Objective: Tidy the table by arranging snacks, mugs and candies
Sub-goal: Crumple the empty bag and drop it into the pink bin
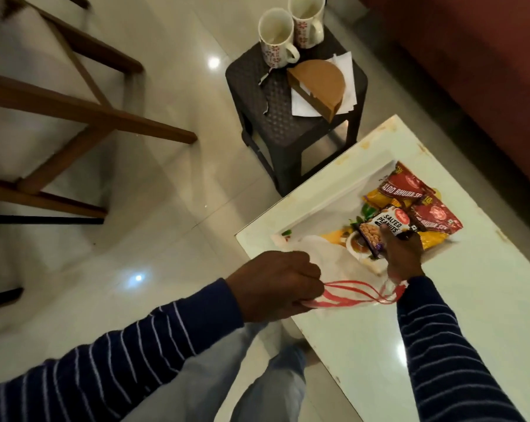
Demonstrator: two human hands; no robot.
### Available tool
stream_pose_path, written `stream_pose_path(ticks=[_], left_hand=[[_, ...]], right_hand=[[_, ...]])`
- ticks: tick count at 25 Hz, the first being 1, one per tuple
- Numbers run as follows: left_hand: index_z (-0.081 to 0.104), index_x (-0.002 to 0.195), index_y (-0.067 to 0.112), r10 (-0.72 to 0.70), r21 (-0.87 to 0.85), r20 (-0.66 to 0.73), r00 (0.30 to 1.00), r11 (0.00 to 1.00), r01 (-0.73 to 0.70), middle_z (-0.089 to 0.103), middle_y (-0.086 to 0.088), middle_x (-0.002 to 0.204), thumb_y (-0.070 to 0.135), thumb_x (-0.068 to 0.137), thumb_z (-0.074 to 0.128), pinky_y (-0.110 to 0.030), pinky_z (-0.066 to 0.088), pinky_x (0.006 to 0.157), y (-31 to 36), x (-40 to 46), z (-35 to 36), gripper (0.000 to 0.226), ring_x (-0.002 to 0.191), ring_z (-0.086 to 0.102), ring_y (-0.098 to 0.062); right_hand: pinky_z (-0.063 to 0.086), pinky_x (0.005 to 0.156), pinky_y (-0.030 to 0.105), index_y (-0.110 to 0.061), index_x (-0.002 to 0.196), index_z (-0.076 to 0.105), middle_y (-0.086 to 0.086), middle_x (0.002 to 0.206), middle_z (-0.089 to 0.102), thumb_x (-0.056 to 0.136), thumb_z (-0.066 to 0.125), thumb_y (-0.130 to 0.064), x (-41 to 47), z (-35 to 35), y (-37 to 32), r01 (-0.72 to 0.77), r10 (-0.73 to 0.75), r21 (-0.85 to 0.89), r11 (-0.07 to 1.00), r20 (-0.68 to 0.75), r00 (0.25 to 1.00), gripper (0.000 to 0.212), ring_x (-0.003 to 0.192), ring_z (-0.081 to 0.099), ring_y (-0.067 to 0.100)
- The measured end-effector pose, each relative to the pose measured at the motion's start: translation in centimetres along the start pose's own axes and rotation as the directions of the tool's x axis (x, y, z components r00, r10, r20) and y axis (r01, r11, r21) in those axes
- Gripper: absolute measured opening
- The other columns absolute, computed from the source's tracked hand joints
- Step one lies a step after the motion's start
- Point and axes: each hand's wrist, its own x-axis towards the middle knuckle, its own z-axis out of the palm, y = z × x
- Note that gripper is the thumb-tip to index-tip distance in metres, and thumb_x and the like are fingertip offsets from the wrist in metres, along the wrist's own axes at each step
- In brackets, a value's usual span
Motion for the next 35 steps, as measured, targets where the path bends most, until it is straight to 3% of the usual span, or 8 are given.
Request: stream_pose_path(ticks=[5,11,14,18,24,28,31,35], left_hand=[[0.069,0.079,0.007,-0.002,-0.089,0.065,0.998,0.996,0.008,0.071,-0.010,0.085,0.004,0.077,0.077,-0.042,0.058,0.072,0.5,0.3,-0.4,0.009,0.084,0.067,-0.027],[0.062,0.093,0.009,-0.005,-0.198,-0.040,0.999,0.980,-0.003,0.066,-0.005,0.091,0.009,0.086,0.070,-0.031,0.059,0.070,4.5,1.3,-2.6,0.011,0.079,0.063,-0.017],[0.059,0.108,0.013,-0.082,-0.225,-0.065,0.994,0.972,0.066,0.070,-0.004,0.101,0.018,0.091,0.064,-0.035,0.060,0.079,7.6,1.6,-4.4,0.018,0.086,0.069,-0.022],[0.047,0.119,0.036,-0.057,-0.333,-0.139,0.989,0.943,0.008,0.069,0.005,0.100,0.027,0.091,0.067,-0.004,0.048,0.077,12.6,1.3,-7.4,0.036,0.087,0.069,-0.009],[0.034,0.133,0.044,-0.029,-0.502,-0.359,0.933,0.848,-0.167,0.054,0.032,0.118,0.051,0.071,0.080,-0.015,0.053,0.085,21.0,1.6,-15.0,0.078,0.106,0.063,0.000],[0.040,0.137,0.035,-0.380,-0.551,-0.619,0.687,0.834,-0.036,0.049,0.016,0.135,0.062,0.061,0.079,-0.034,0.047,0.095,24.7,0.9,-18.8,0.090,0.119,0.054,-0.010],[0.044,0.133,0.031,-0.679,-0.740,-0.520,0.518,0.661,0.125,0.057,-0.003,0.131,0.090,0.057,0.057,-0.045,0.046,0.098,26.4,-0.6,-19.6,0.097,0.114,0.058,-0.025],[0.047,0.138,0.020,-0.682,-0.986,-0.104,0.724,0.168,0.018,0.060,-0.006,0.128,0.076,0.056,0.068,-0.049,0.048,0.093,29.8,-1.3,-17.5,0.101,0.117,0.057,-0.030]], right_hand=[[0.045,0.077,0.009,-0.009,0.127,0.056,0.002,0.120,0.064,0.083,0.079,-0.031,-3.2,-0.9,-0.2,0.035,-0.048,-0.054,0.998,-0.277,0.960,0.055,0.106,0.061,0.015],[0.050,0.097,0.053,-0.017,0.112,0.067,0.006,0.113,0.071,0.098,0.042,-0.055,-18.6,-9.6,-4.4,0.245,-0.259,-0.085,0.966,-0.262,0.930,0.048,0.105,0.067,0.027],[0.051,0.096,0.045,-0.029,0.122,0.063,-0.011,0.124,0.068,0.086,0.052,-0.068,-27.5,-13.5,-8.1,0.449,-0.469,-0.291,0.845,0.001,0.883,0.055,0.111,0.065,0.012],[0.029,0.106,0.011,-0.041,0.150,0.032,-0.042,0.144,0.032,0.063,0.071,-0.077,-35.7,-13.1,-11.7,0.563,-0.503,-0.690,0.456,0.322,0.802,0.102,0.126,0.035,-0.019],[0.050,0.070,0.032,-0.034,0.104,0.064,-0.009,0.093,0.073,0.092,0.062,-0.043,-43.1,-13.3,-16.8,0.476,-0.688,-0.754,0.453,0.045,0.725,0.016,0.089,0.068,0.017],[0.053,0.065,0.031,-0.025,0.085,0.069,-0.010,0.077,0.074,0.086,0.068,-0.032,-47.3,-17.4,-22.6,0.579,-0.772,-0.631,0.516,-0.051,0.633,0.007,0.074,0.070,0.006],[0.048,0.060,0.014,-0.026,0.079,0.069,-0.020,0.071,0.072,0.083,0.069,-0.016,-50.5,-20.6,-26.2,0.682,-0.820,-0.510,0.524,-0.087,0.565,0.011,0.065,0.064,-0.010],[0.053,0.063,0.024,-0.014,0.094,0.070,-0.006,0.078,0.072,0.091,0.067,-0.011,-53.7,-22.7,-28.3,0.818,-0.822,-0.091,0.569,-0.020,0.569,0.006,0.070,0.065,0.005]])
